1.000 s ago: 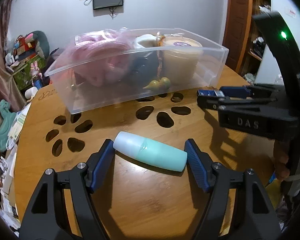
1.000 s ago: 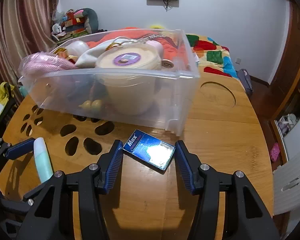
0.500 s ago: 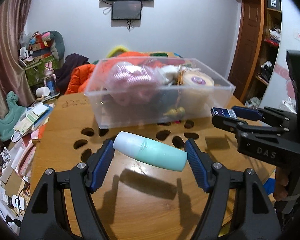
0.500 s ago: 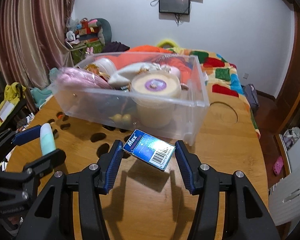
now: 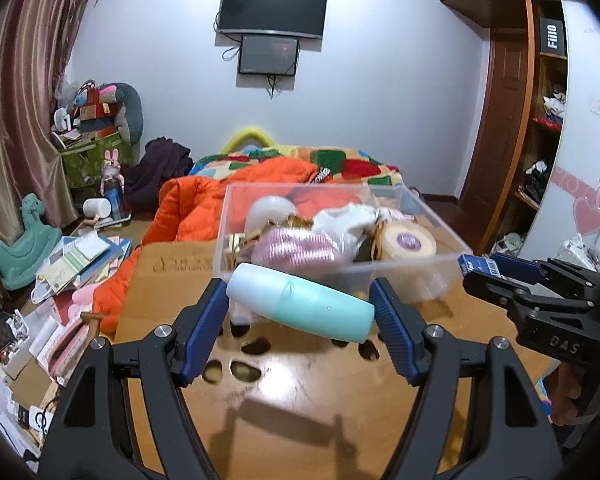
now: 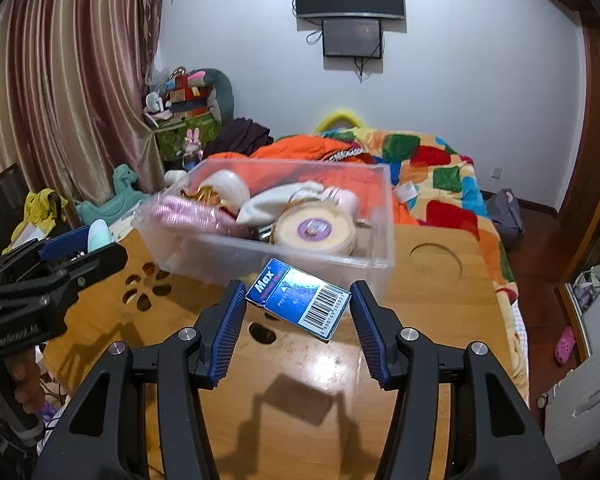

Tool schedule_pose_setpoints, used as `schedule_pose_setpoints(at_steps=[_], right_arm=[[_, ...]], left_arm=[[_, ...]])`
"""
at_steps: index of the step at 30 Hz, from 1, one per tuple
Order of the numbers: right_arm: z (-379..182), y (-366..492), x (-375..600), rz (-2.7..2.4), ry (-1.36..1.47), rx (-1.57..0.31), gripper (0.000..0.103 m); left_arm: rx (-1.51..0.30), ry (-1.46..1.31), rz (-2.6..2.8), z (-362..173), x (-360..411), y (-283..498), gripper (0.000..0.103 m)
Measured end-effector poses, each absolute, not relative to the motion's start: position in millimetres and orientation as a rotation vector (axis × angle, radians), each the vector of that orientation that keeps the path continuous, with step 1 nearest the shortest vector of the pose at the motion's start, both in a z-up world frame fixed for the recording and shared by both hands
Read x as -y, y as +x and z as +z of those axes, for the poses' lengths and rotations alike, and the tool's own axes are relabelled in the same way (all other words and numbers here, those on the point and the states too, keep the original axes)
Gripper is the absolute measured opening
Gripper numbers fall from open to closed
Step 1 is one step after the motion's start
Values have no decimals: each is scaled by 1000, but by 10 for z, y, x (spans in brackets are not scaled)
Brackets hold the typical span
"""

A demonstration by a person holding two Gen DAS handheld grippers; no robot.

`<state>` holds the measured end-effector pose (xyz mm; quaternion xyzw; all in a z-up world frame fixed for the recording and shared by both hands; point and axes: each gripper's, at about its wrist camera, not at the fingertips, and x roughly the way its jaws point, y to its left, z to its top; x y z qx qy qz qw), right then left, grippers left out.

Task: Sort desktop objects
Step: 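Carry tube and card box into clear box and open both grippers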

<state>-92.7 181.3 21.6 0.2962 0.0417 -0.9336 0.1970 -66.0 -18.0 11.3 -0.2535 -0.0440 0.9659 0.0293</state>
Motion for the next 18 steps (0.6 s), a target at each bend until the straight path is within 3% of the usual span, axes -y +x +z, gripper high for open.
schedule_pose_setpoints(at_steps=[18], right_arm=[[525,-1449,-1763,-2581,789,-94,50]], left_arm=[[163,-751,2890,435,152,-1368,72]])
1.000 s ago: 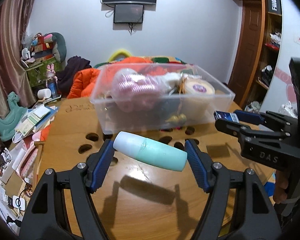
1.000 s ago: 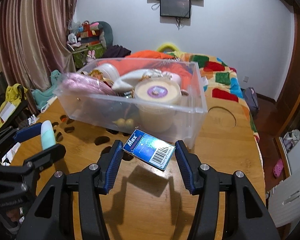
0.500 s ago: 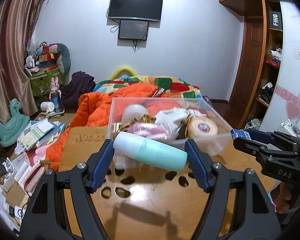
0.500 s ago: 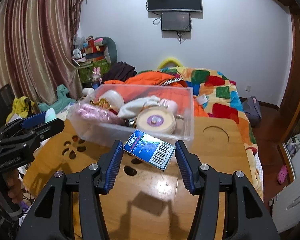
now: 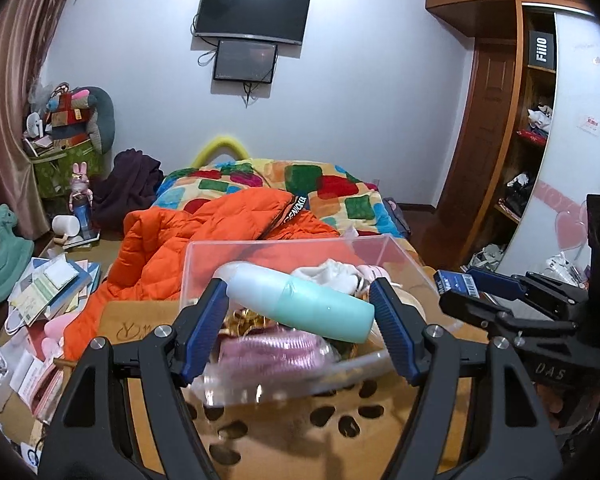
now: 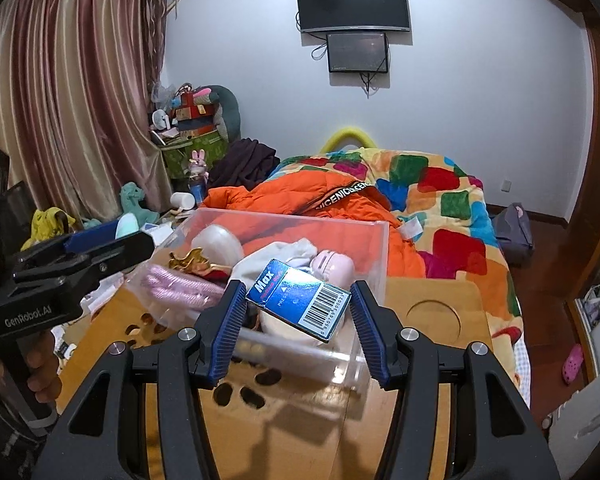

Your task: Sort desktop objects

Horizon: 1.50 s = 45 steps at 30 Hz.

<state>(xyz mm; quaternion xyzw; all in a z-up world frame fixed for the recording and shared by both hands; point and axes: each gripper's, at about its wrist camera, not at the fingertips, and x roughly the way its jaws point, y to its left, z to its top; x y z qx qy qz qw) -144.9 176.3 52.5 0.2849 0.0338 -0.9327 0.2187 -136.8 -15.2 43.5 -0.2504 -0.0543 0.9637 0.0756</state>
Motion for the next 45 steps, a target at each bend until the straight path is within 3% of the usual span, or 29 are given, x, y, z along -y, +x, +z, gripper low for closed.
schedule_pose_setpoints(at_steps=[21,26,30,32,36,40,45], right_arm=[[233,-2336,-1466,-2559,976,-156,51],[277,-2309,-1476,-2578,935,-144,74],[356,-2210,-1457,-2614,887,-198,76],[401,-2162,-1441,-2641,870,-223,83],[488,-2024,-1405,-2681,819,-307,85],[556,-1844,-1358,-2712,771,-378,94],[627,-1594,-1363,-2719,729,-397,95]], left_arm=[[311,-988,2775,140,341,-2052,75],[337,-970,2777,186,362,-2013,87],[328,-929,2849,277,377,-1933,96],[317,-919,2878,314,385,-1915,96],[300,-889,2911,404,393,-1815,99],[265,-838,2940,482,386,-1673,101],[206,-792,2976,529,333,-1439,102]])
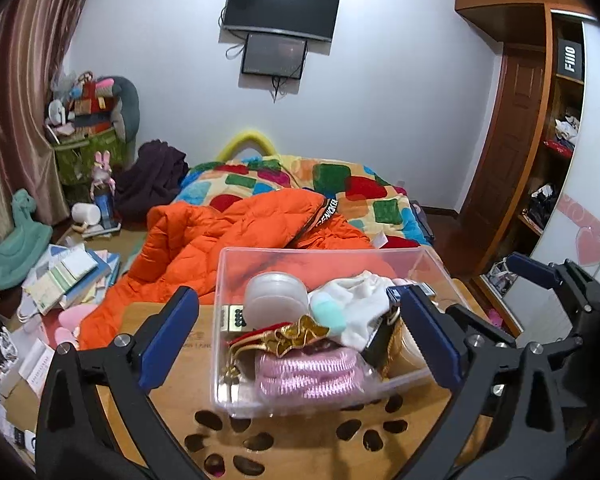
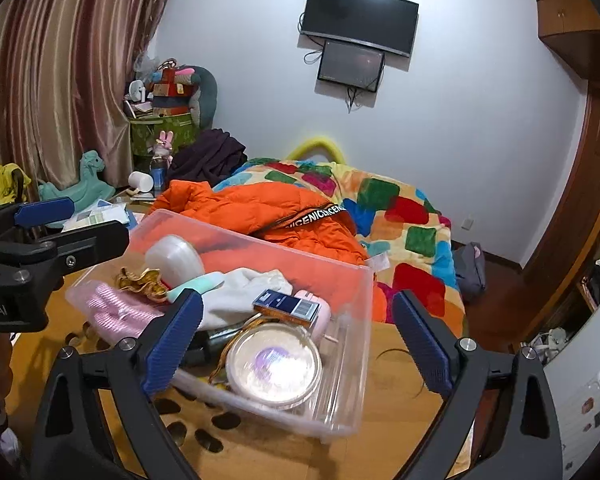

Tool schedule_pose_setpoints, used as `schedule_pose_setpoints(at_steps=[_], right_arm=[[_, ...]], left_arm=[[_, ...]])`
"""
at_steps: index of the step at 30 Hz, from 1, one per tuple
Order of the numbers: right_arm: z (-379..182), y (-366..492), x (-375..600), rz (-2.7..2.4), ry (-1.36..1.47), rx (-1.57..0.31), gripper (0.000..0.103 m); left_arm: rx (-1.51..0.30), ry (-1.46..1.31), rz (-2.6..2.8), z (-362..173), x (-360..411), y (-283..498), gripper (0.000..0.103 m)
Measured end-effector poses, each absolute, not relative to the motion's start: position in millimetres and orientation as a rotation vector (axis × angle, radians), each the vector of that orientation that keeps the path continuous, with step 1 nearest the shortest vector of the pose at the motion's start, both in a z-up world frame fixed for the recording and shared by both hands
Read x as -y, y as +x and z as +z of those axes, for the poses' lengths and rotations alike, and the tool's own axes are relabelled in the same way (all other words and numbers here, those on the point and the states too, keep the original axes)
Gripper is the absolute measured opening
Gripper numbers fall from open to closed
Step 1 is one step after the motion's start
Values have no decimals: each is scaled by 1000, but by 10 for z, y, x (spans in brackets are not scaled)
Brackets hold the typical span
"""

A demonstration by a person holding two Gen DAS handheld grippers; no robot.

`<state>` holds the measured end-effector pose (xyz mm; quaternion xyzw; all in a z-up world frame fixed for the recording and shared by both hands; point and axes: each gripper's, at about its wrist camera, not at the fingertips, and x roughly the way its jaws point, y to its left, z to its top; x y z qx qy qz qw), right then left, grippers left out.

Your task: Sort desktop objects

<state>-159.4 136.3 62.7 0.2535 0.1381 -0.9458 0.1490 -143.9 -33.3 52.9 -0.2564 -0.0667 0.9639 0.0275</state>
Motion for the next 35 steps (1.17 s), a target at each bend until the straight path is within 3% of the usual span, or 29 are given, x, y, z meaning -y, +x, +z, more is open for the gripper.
schedule_pose_setpoints(at_steps=[8,35], right_arm=[[699,-1223,-1462,-2755,685,-370,102],[448,-757,-1884,-2782,773,-176,102]], left_arm=[[180,-711,3008,569,295,-1018,102],[149,-780,3019,244,52,-542,103]])
